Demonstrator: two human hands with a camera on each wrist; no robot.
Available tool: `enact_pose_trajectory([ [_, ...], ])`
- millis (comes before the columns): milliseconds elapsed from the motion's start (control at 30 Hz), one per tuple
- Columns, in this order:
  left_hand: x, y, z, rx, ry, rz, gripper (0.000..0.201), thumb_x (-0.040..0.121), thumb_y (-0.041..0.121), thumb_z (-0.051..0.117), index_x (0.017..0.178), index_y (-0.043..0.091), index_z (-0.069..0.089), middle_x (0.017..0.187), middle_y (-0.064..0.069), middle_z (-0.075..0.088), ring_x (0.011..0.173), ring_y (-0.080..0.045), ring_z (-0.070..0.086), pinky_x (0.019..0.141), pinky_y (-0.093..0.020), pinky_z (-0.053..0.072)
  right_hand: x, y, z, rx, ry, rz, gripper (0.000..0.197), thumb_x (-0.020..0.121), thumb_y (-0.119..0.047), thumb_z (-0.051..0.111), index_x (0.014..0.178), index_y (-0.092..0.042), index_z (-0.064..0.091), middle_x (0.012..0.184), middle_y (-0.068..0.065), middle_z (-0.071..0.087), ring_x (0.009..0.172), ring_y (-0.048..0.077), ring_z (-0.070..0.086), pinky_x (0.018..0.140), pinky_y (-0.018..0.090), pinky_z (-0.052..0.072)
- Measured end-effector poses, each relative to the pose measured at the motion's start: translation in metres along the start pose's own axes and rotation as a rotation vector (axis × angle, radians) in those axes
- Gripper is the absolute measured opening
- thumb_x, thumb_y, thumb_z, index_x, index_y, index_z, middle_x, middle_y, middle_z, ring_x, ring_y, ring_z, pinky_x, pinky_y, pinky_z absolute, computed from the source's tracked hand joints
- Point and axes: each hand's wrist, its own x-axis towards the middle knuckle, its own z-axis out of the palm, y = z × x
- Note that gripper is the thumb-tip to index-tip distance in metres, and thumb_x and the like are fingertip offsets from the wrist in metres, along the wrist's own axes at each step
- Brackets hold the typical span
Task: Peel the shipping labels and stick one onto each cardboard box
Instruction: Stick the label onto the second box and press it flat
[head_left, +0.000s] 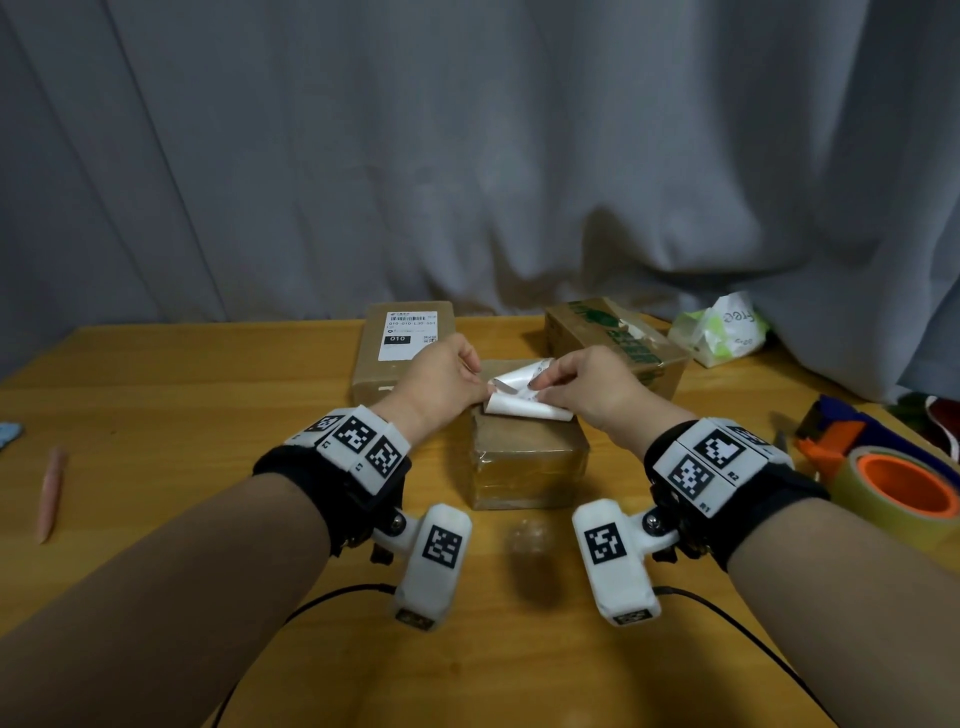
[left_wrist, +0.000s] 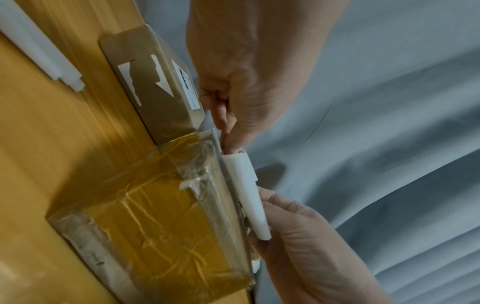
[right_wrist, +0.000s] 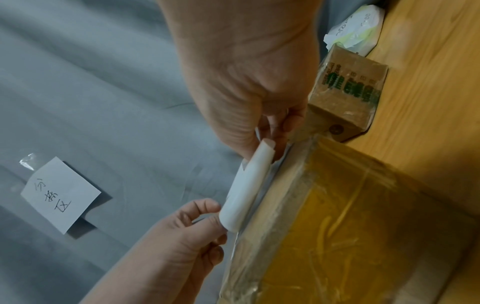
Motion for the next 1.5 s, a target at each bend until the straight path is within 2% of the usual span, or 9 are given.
enact_pose_trajectory([
  [300,0.0,-0.003,0.002,0.047,0.014,0.02,0.021,0.079,0.007,0.071,0.084,0.013,0.051,0.062,0.008,0.053,0.056,-0.002,0.048,0.046,-0.006,0.037,0.003,0.003,0.002,-0.042,0.012,-0.015,0.014,0.082,-0.007,0.069,0.095,-0.011,0.074,0.101,0.003,0.065,0.104,0.017,0.055,0.093,0.031,0.047],
  [633,0.003,-0.006,0.005,0.03,0.004,0.016,0.029,0.077,0.008,0.073,0.075,0.019,0.047,0.064,0.006,0.055,0.06,-0.008,0.052,0.064,-0.023,0.045,0.004,0.002,0.003,-0.1,-0.013,-0.054,0.017,0.082,-0.009,0.07,0.098,-0.011,0.073,0.106,0.003,0.066,0.103,0.018,0.057,0.094,0.032,0.047],
  [800,0.004,-0.014,0.003,0.072,0.039,0.043,0.035,0.075,0.014,0.076,0.071,0.024,0.043,0.069,0.005,0.046,0.061,-0.007,0.041,0.056,-0.02,0.036,0.002,0.005,-0.001,-0.137,-0.049,-0.095,0.013,0.085,-0.015,0.067,0.095,-0.013,0.075,0.101,-0.003,0.067,0.097,0.01,0.056,0.088,0.025,0.044],
  [900,-0.005,-0.011,-0.003,-0.062,-0.03,0.135,0.023,0.082,0.005,0.067,0.076,0.02,0.051,0.068,0.005,0.051,0.058,0.002,0.047,0.059,-0.015,0.04,0.0,0.007,-0.007,-0.036,-0.104,-0.076,0.018,0.09,-0.018,0.058,0.092,-0.014,0.076,0.106,0.0,0.067,0.104,0.014,0.056,0.089,0.027,0.041],
  [1000,-0.018,-0.001,-0.006,-0.188,-0.142,0.154,0.002,0.09,0.008,0.053,0.091,0.009,0.054,0.081,-0.006,0.065,0.076,-0.006,0.055,0.075,-0.027,0.044,-0.002,0.005,-0.01,-0.017,-0.141,-0.072,0.029,0.092,-0.022,0.049,0.096,-0.011,0.076,0.104,0.001,0.06,0.104,0.016,0.051,0.086,0.026,0.039],
  [1167,-0.015,-0.013,-0.005,-0.048,-0.183,0.153,0.038,0.092,0.055,0.031,0.097,0.024,0.052,0.099,0.013,0.073,0.109,-0.006,0.054,0.104,-0.038,0.034,-0.005,0.008,-0.003,-0.071,-0.183,-0.069,0.042,0.078,-0.056,0.04,0.091,-0.034,0.073,0.113,-0.003,0.056,0.118,0.017,0.046,0.107,0.039,0.033],
  [1267,-0.012,-0.022,-0.008,0.042,-0.151,0.183,0.063,0.082,0.071,0.017,0.102,0.026,0.057,0.1,0.025,0.069,0.12,-0.012,0.046,0.11,-0.047,0.026,-0.005,0.014,-0.008,-0.137,-0.149,-0.069,0.026,0.085,-0.052,0.043,0.075,-0.044,0.065,0.106,-0.008,0.052,0.121,0.02,0.042,0.109,0.043,0.03],
  [1367,-0.012,-0.028,-0.016,0.131,-0.13,0.224,0.08,0.079,0.075,0.008,0.108,0.025,0.064,0.09,0.04,0.06,0.122,-0.014,0.043,0.111,-0.05,0.024,-0.007,0.023,-0.021,-0.155,-0.128,-0.065,0.038,0.093,-0.046,0.034,0.083,-0.046,0.07,0.092,-0.013,0.045,0.115,0.021,0.041,0.108,0.046,0.031],
  [1500,-0.016,-0.022,-0.016,0.25,-0.174,0.263,0.072,0.088,0.067,0.004,0.113,0.029,0.061,0.086,0.041,0.054,0.116,-0.012,0.04,0.109,-0.049,0.024,-0.007,0.022,-0.024,-0.127,-0.126,-0.045,0.042,0.094,-0.048,0.031,0.083,-0.041,0.072,0.09,-0.014,0.042,0.115,0.02,0.04,0.109,0.047,0.03],
])
